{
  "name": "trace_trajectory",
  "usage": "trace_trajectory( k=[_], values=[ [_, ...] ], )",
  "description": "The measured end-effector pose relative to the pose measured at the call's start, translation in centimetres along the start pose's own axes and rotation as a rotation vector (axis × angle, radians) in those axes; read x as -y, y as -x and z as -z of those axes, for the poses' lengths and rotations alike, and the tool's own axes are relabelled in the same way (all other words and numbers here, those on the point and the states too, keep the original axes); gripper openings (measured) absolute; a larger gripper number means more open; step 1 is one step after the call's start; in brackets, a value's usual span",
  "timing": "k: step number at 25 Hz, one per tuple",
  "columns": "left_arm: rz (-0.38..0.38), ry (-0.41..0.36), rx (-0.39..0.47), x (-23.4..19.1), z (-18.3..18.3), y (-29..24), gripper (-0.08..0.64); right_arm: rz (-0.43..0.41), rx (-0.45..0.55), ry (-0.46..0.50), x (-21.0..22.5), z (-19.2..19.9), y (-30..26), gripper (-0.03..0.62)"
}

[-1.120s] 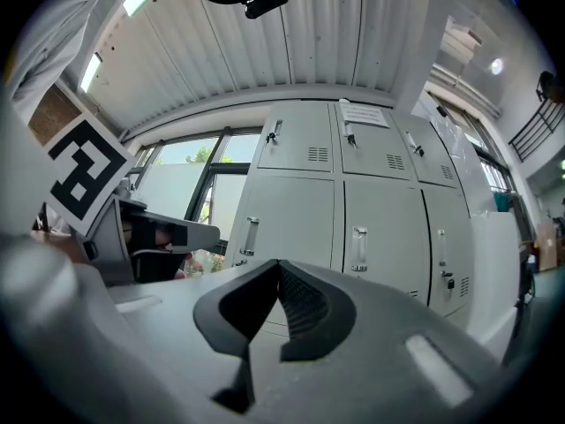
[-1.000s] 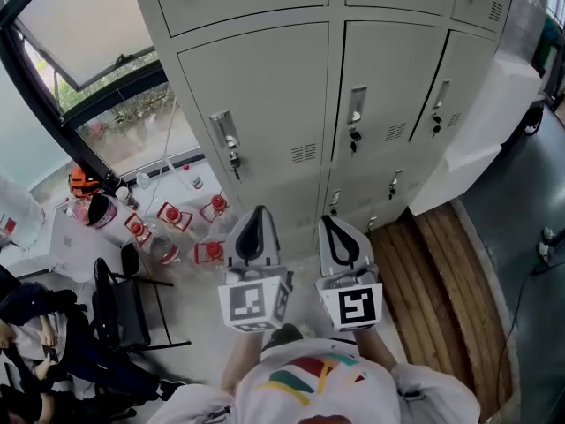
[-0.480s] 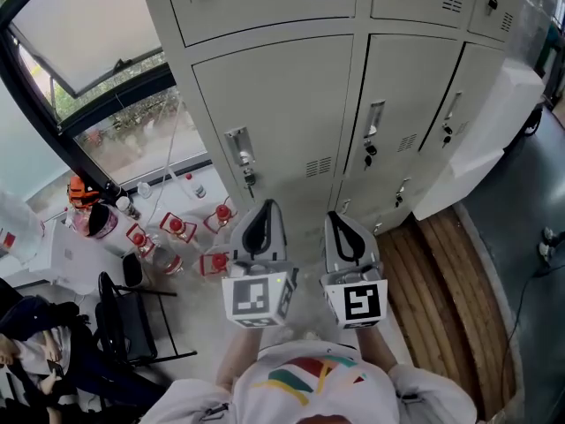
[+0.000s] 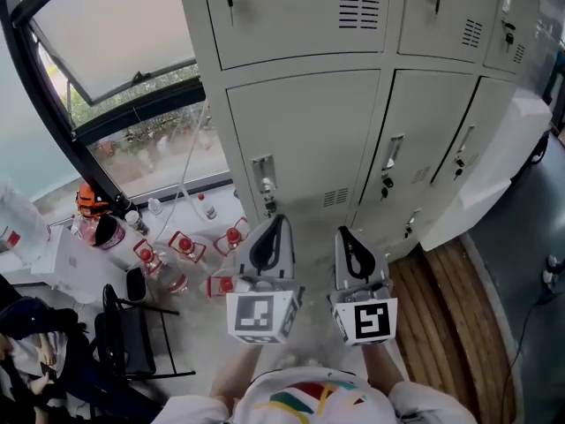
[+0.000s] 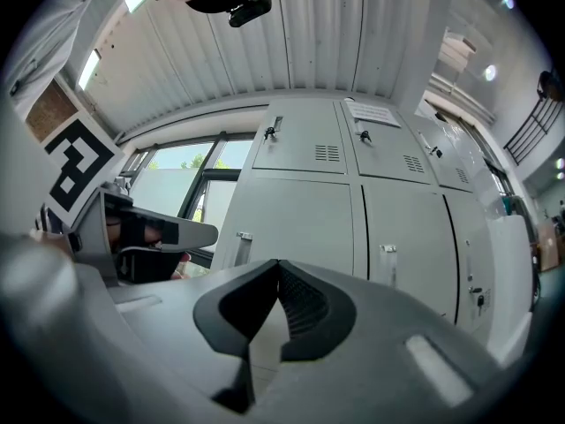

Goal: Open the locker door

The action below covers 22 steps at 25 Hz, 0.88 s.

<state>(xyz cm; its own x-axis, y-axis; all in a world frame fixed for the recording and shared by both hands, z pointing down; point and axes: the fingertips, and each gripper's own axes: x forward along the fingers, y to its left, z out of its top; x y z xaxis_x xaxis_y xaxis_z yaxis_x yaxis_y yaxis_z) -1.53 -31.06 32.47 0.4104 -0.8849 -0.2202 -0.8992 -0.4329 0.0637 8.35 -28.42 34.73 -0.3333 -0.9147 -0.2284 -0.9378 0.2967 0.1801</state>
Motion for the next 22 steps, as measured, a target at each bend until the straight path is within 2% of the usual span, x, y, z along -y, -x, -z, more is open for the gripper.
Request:
trace_trajectory(
  k=[4, 7, 9, 12, 19, 22],
  values=[
    [-0.005, -0.006, 0.055, -1.0, -2.1, -0.6, 0.017, -0.051, 0.043, 0.022, -1.0, -2.7, -2.0, 0.002],
    [-0.006, -0.031, 0.097, -1.9, -5.3, -1.5, 0.015, -0.087, 0.084, 0.052, -1.4, -5.4, -4.1, 0.002],
    [-0.003, -0.019, 0.134, -2.7, -7.5, -2.2, 0.015, -0.121, 0.14, 0.072, -1.5, -7.9, -5.7, 0.002],
    [0.011, 0.004, 0.172, -3.6, -11.3, -3.3, 0.017, -0.149, 0.239, 0.118, -1.8, -12.7, -7.7, 0.002],
    [0.036, -0.086, 0.267, -4.0, -21.1, -6.2, 0.017, -0.174, 0.442, 0.24, -1.5, -25.9, -11.7, 0.003],
    [0.029, -0.141, 0.315, -3.8, -24.9, -7.2, 0.017, -0.17, 0.438, 0.336, -2.0, -30.1, -13.6, 0.002]
  ],
)
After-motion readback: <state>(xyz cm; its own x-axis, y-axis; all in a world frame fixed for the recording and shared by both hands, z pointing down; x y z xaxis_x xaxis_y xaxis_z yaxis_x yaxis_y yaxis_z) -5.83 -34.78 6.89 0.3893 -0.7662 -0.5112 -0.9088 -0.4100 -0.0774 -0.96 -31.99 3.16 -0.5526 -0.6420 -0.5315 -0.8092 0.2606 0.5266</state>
